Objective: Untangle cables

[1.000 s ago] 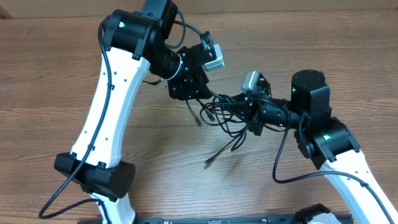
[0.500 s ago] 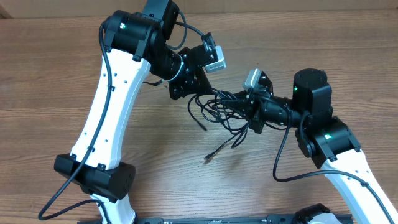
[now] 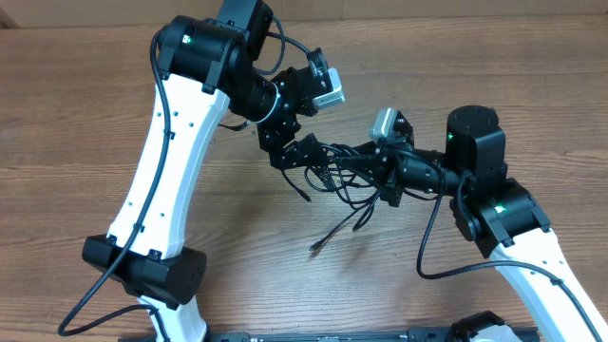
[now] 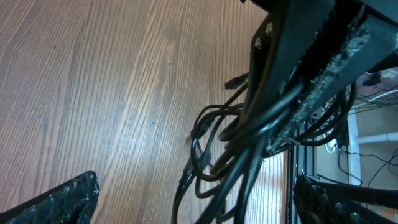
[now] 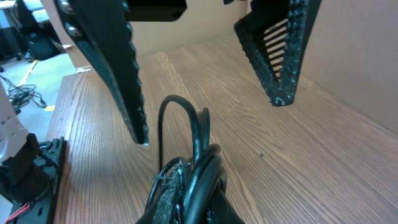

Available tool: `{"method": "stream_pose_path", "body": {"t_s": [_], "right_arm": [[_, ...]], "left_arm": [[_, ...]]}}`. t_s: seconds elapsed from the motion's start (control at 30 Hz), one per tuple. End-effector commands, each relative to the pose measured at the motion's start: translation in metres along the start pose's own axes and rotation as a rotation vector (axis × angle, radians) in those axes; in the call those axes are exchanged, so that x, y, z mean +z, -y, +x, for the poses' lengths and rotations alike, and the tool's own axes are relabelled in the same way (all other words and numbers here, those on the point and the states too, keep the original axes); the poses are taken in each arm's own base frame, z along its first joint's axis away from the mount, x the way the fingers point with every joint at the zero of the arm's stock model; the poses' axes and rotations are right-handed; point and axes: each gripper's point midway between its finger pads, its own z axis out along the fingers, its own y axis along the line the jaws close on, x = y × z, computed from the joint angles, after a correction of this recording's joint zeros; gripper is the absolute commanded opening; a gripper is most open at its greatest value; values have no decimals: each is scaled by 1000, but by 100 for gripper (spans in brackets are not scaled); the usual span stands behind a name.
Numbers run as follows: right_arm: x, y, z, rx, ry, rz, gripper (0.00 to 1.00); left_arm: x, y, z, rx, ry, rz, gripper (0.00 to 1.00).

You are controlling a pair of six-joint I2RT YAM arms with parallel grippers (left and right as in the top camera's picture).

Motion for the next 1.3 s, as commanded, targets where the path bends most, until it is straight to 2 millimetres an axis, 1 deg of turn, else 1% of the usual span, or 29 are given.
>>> {"method": "stream_pose_path", "body": {"t_s": [0.0,0.17,0.47,0.53,0.77,0.87,1.27], "right_arm": [[0,-8,-5,-11,19,-37,4],[0,-8,-5,-12,19,-37,4],[0,-7,-5,-15,21,-36,4],[0,-7,-5,-15,21,-36,4],[0,-7,-7,-24,28,-34,4],[0,-7,-7,-23,28,-34,4],[0,-8,-5,-11,18,-38,4]], "left_arm": [[-9,9,-8,9,34,-5,100],[-9,5,-11,25,43,-22,100],[-9,6,-9,20,39,-20,100],[-9,2,-5,20,14,-43,100],[-16,-29,29,14,-190,-224,100],[-20,-37,37,13,-239,-268,100],[-21,-38,39,12,-251,-278,100]]}}
